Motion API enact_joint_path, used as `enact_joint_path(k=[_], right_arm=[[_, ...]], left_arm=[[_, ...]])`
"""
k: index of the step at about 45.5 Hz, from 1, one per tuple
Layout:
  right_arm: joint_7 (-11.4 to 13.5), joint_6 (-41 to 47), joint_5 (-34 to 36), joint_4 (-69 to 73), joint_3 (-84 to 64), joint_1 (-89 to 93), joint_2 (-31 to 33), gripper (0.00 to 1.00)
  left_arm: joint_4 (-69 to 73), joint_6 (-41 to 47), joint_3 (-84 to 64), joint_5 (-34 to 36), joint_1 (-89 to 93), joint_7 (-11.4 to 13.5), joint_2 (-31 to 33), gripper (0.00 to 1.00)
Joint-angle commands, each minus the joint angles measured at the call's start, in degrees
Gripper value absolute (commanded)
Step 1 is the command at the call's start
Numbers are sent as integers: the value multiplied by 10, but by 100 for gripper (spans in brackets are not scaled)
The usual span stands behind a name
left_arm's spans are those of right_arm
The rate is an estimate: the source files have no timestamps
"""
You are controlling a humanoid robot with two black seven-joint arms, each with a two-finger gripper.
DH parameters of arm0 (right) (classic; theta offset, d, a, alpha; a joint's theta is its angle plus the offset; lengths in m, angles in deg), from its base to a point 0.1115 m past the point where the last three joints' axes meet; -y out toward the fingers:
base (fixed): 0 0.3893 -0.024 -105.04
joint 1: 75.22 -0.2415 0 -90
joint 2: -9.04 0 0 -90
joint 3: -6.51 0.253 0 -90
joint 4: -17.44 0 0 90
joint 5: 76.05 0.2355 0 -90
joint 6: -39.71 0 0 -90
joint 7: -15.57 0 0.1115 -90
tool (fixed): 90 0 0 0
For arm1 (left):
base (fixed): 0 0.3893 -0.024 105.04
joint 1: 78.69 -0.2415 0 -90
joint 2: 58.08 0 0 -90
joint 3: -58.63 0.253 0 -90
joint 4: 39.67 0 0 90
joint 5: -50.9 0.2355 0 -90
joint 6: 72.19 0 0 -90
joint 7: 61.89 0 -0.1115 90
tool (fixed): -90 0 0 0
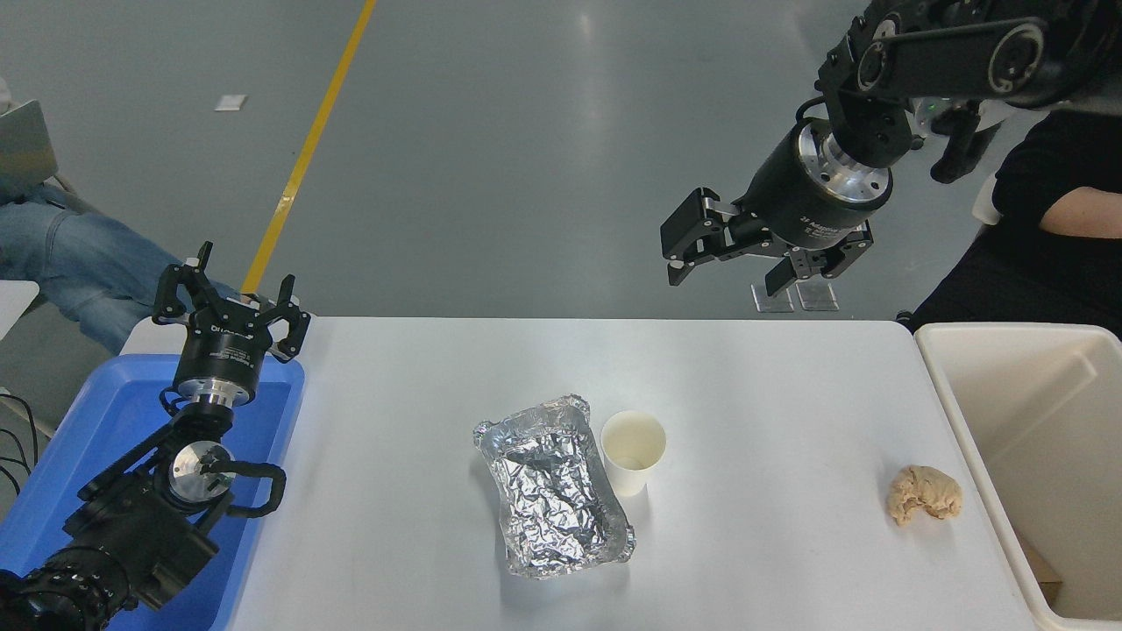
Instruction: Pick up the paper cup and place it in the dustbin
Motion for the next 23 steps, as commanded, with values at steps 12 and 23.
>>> enact_joint_path(k=[12, 23], right_arm=[[0, 0, 0, 0, 0, 0, -1, 100], [0, 1, -2, 0, 0, 7, 0, 100]], left_arm=[[0, -1, 0, 0, 0, 0, 0, 99], [0, -1, 0, 0, 0, 0, 0, 99]])
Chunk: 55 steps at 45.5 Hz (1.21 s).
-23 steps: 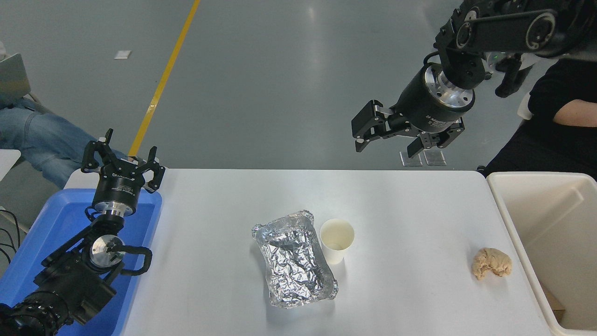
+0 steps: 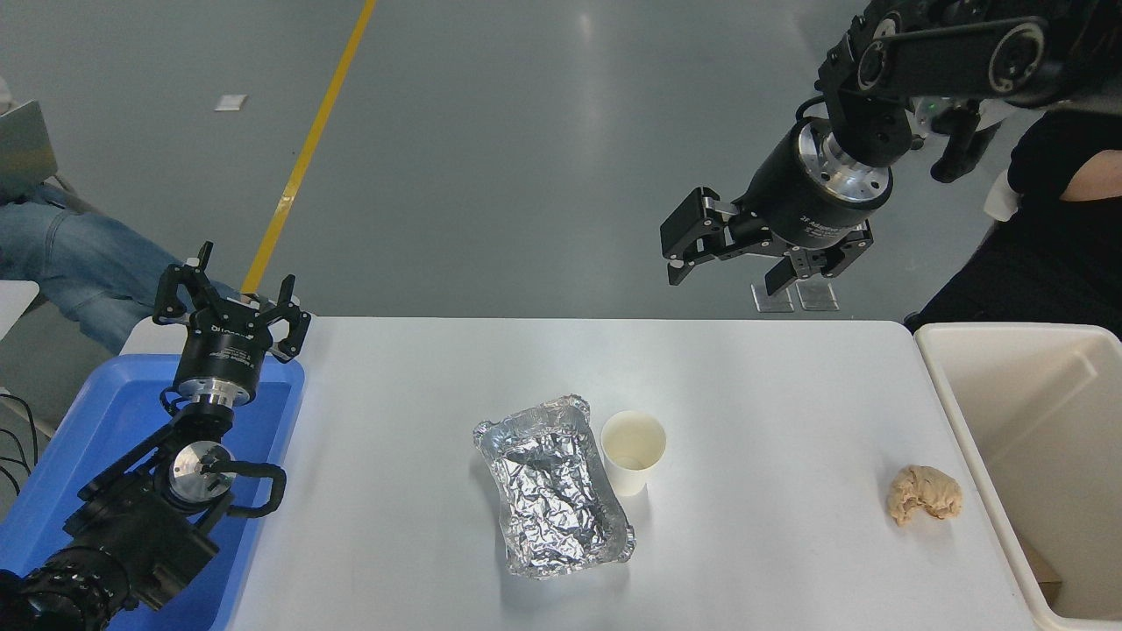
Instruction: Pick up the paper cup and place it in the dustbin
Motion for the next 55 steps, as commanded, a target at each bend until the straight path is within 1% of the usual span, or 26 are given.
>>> enact_joint_path(k=[1, 12, 20, 55], right_arm=[[0, 1, -1, 0, 0, 5, 0, 100], [0, 1, -1, -4, -5, 9, 0, 100], [0, 6, 0, -34, -2, 24, -10, 100], [-2, 7, 9, -31, 4, 31, -13, 100]], left_arm=[[0, 0, 0, 0, 0, 0, 0, 99], [0, 0, 0, 0, 0, 0, 0, 99], [0, 0, -1, 0, 0, 0, 0, 99], [0, 0, 0, 0, 0, 0, 0, 99]])
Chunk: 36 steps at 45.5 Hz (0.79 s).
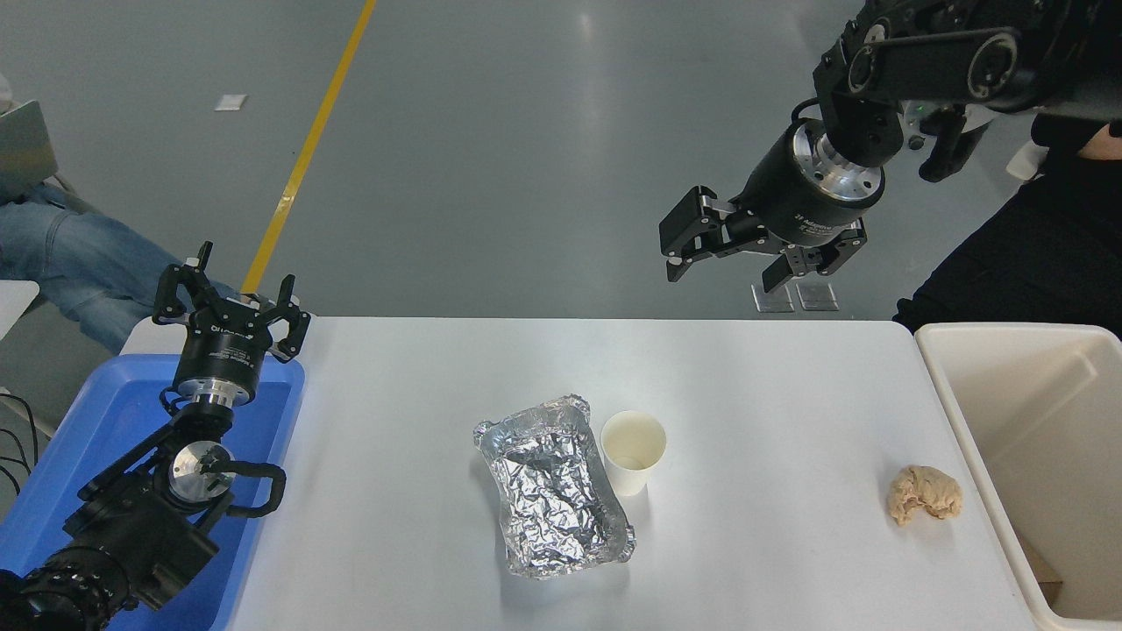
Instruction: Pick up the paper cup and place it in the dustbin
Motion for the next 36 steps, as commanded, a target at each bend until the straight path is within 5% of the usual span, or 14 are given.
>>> enact_joint_path(k=[1, 21, 36], right_arm=[[0, 0, 2, 1, 12, 17, -1, 100], [0, -134, -10, -84, 67, 243, -30, 100], [0, -142, -11, -165, 66, 356, -30, 100]], left_arm=[[0, 0, 0, 0, 0, 0, 0, 99], [0, 0, 0, 0, 0, 0, 0, 99], [0, 0, 0, 0, 0, 0, 0, 99]])
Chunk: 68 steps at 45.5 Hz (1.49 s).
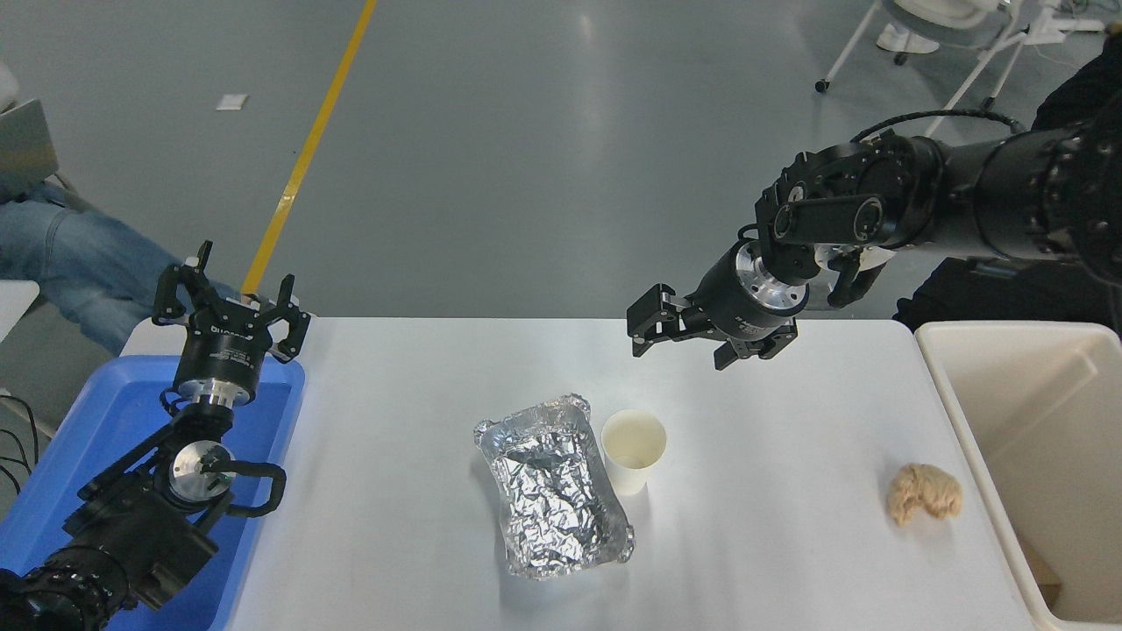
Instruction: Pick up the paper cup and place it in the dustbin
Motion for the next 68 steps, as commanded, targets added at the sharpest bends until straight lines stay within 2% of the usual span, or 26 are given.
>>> enact_joint_path(k=[1, 12, 56, 65, 68], right_arm=[[-1, -18, -2, -52, 3, 87, -2, 100], [-1, -18, -36, -50, 17, 118, -2, 100], [-1, -82, -41, -100, 41, 211, -2, 100], [-2, -102, -41, -102, 41, 216, -2, 96], [-3, -106, -41, -101, 41, 216, -2, 89]], left_arm=[[0, 0, 0, 0, 0, 0, 0, 99], [0, 0, 0, 0, 0, 0, 0, 99], [0, 0, 0, 0, 0, 0, 0, 99], [0, 0, 0, 0, 0, 0, 0, 99], [0, 0, -1, 0, 0, 0, 0, 99]])
